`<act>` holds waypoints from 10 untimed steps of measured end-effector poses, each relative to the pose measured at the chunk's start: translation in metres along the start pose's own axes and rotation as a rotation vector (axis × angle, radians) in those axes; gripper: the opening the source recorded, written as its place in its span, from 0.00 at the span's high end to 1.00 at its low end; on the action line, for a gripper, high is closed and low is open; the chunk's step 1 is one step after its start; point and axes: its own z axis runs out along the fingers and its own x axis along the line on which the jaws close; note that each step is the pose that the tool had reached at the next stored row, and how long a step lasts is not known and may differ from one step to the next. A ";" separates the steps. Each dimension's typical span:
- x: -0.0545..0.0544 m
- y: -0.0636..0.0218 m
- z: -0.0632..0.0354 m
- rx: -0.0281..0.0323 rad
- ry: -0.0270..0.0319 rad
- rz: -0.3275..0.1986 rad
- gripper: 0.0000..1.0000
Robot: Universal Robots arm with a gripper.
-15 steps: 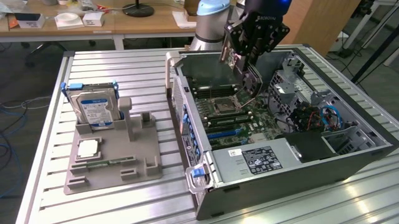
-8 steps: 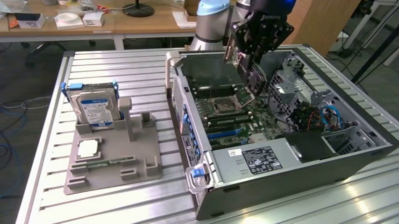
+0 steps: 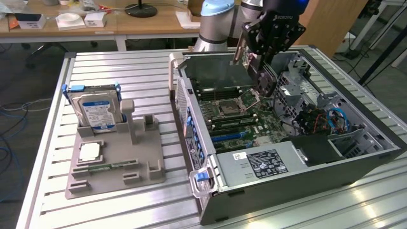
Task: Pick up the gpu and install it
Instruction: 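Pick up the gpu and move the gpu toward the slot, then insert the gpu into the slot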
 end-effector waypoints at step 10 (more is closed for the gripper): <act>-0.002 -0.0001 0.0000 0.0000 -0.0001 0.000 0.74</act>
